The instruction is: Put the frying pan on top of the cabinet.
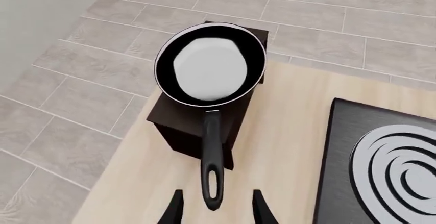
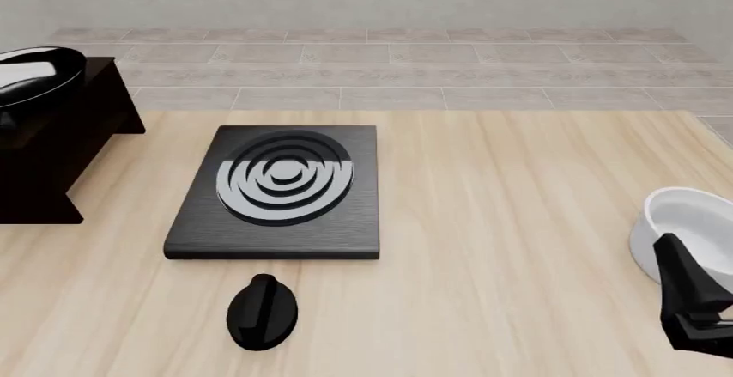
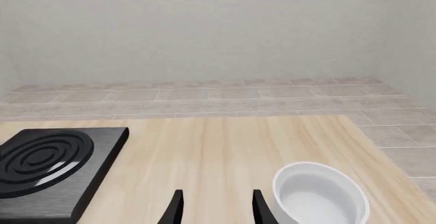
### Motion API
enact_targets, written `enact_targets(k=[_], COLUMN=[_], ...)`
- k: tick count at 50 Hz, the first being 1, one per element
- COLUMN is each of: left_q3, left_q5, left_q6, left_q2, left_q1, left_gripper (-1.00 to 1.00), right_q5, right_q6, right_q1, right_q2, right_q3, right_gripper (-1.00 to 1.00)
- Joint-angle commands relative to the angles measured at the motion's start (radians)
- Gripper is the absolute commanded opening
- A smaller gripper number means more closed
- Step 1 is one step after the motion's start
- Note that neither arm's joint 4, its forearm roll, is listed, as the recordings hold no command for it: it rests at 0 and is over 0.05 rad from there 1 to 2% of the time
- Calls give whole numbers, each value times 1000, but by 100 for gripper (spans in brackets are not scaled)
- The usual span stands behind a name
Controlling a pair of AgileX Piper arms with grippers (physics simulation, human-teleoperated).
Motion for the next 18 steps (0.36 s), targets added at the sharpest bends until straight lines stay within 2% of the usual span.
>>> enact_targets(k=[1, 10, 18], left_q3=[-13, -21, 11], left_q5=[97, 180, 228], left_q6=[4, 19, 15], left_q2=[-122, -217, -296], left_q1=[9, 45, 57], left_gripper=[100, 100, 100], right_q5=[13, 14, 31], right_q6=[1, 2, 4], right_q1=[3, 9, 12], right_q2=[-15, -16, -38], right_q3=[0, 0, 0], right_gripper=[100, 100, 100])
